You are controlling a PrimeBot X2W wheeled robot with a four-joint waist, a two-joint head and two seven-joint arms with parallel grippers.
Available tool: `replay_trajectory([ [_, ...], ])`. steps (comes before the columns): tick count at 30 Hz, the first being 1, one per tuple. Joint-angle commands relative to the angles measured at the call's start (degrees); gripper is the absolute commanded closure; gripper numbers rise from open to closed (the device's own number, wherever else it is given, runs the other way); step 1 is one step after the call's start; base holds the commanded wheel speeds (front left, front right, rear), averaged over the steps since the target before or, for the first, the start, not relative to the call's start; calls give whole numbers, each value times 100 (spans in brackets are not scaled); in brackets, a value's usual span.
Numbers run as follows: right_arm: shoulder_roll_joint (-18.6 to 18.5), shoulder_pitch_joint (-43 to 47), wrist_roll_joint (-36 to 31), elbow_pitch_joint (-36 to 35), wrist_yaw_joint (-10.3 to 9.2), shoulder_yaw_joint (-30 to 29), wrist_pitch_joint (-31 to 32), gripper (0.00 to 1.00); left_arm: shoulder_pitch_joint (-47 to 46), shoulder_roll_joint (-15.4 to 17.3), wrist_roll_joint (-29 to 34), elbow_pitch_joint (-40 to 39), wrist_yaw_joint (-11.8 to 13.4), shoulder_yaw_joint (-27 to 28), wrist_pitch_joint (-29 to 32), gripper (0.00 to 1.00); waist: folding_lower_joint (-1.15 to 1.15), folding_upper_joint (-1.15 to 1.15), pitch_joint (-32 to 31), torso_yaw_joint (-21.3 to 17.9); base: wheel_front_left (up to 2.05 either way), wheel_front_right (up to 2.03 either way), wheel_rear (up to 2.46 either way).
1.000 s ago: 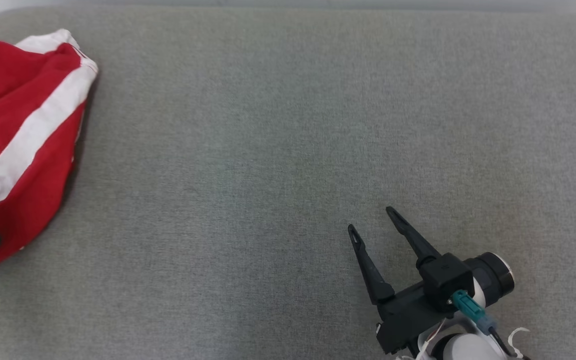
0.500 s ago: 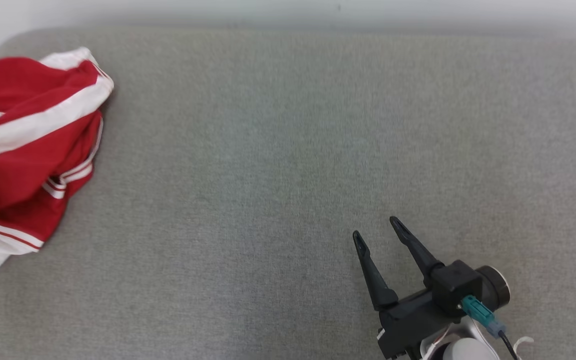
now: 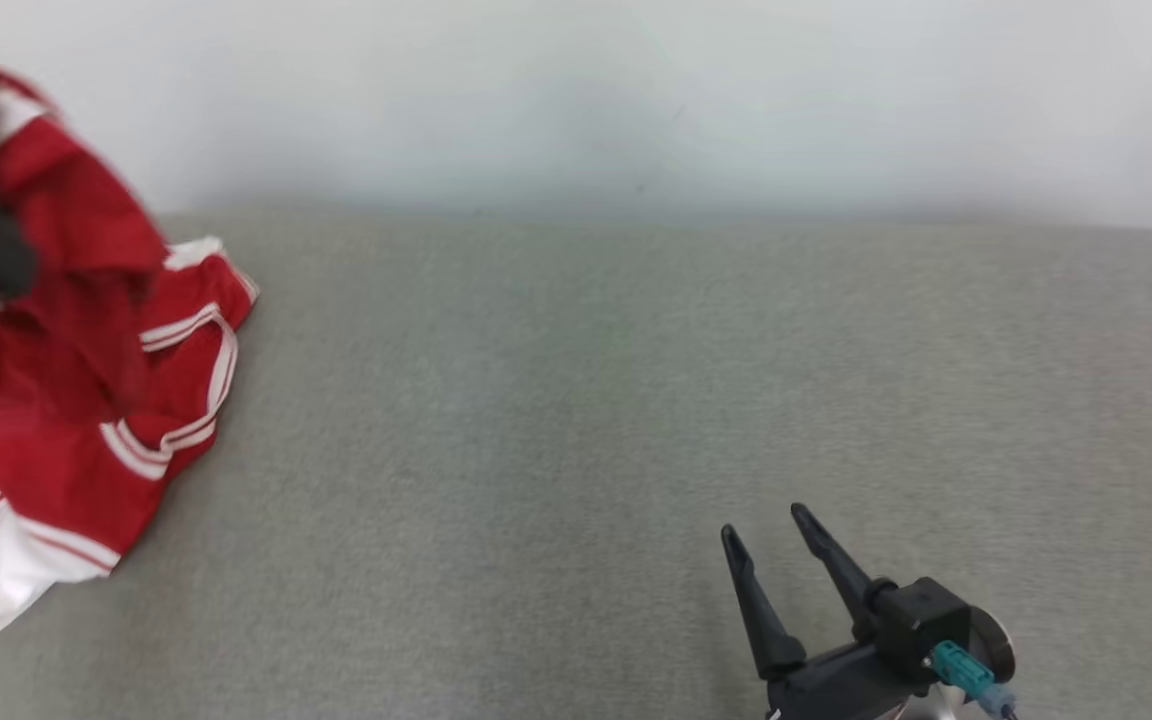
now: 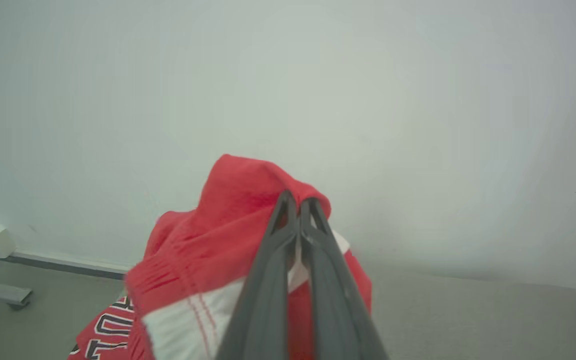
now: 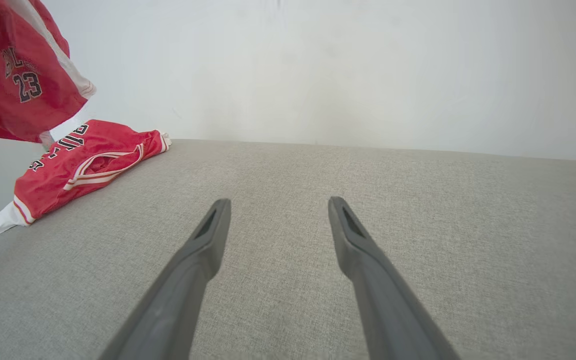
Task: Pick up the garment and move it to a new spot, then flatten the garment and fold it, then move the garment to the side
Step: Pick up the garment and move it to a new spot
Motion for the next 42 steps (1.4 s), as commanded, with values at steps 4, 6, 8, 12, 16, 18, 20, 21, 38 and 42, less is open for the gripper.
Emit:
replay_trajectory([
  [4,-9,107,23,33,-14,80,24,0,-63,-458,-162,-455,-48,-357,-68,100,1,1,-425,-828,0,0,0],
  [6,-9,82,20,22,-14,69,30,0,-14,-662,-206,-606,-68,-524,-119,100,1,1,-402,-1054,0,0,0],
  [8,-10,21,38,11,-14,73,39,0,72,-787,-186,-732,-82,-661,-206,100,1,1,-350,-1295,0,0,0],
  [12,-9,-61,6,-12,-14,13,51,0,249,-1105,-170,-867,-100,-928,-420,100,1,1,-181,-1717,0,0,0],
  [16,-8,-103,-55,-38,-14,-18,88,0,464,-1323,-45,-719,-90,-1226,-627,100,1,1,4,-2123,0,0,0],
  [18,-8,-154,-49,-78,-14,-28,89,0,549,-1357,83,-563,-80,-1384,-720,100,1,1,123,-2308,0,0,0],
  [20,-7,-183,-22,-97,-14,-32,63,0,673,-1400,265,-324,-66,-1564,-832,100,1,1,217,-2481,0,0,0],
  [21,-7,-192,-2,-104,-14,-49,48,0,735,-1426,320,-176,-54,-1638,-926,100,1,1,262,-2556,0,0,0],
  [38,-7,-59,10,-47,-14,-725,-116,0,1606,-1842,494,1249,140,-2156,-3153,0,1,1,171,-2091,0,0,0],
  [42,-9,48,-55,-78,-14,-926,-142,0,2105,-1853,394,981,182,-2069,-3658,0,1,1,-79,-1684,0,0,0],
])
